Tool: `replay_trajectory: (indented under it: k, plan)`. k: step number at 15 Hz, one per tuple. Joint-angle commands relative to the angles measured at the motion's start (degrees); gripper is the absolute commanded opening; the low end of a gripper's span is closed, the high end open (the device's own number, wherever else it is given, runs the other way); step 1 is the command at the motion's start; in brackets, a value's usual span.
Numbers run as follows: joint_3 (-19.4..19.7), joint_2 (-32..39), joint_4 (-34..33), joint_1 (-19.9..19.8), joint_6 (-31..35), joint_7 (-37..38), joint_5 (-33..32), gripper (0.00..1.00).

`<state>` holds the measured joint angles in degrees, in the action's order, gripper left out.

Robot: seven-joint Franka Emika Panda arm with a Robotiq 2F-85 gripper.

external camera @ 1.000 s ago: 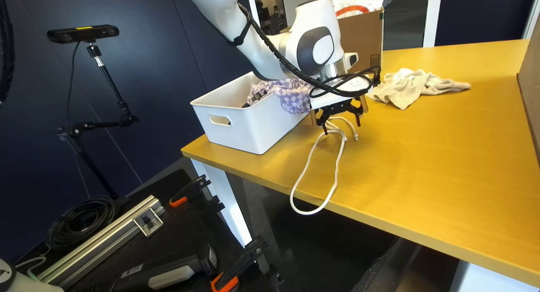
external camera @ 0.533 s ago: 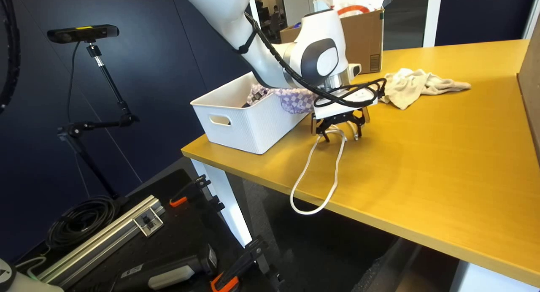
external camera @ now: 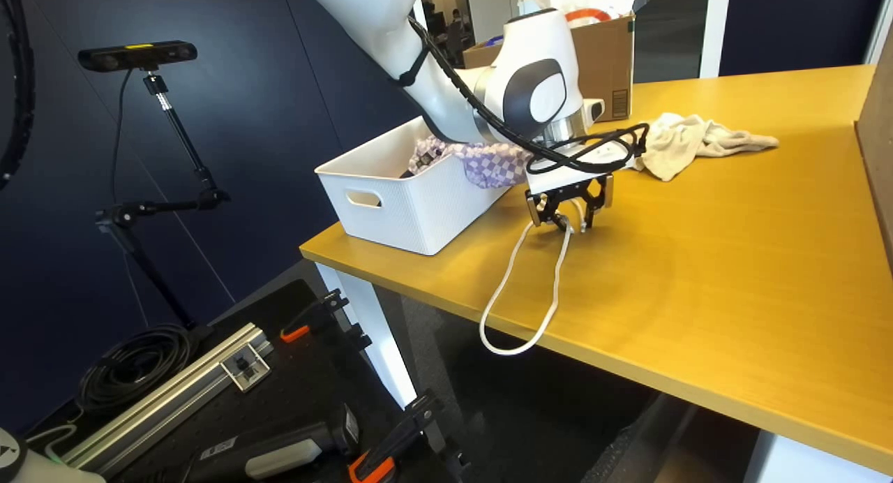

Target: Put the rope inside basket

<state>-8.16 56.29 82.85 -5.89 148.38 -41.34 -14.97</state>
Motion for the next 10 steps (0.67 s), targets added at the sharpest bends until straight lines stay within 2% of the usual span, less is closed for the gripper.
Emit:
replay_trajectory:
  k: [1, 3, 10]
  plan:
    - [-0.80, 1.00, -0.62, -0.70, 0.45, -2.12, 1.56, 0.13]
    - [-0.77, 1.09, -1.66, -0.48, -0.38, -2.12, 1.59, 0.01]
    - [0.90, -2.67, 1.04, 1.00, -1.15, 0.04, 0.55, 0.01]
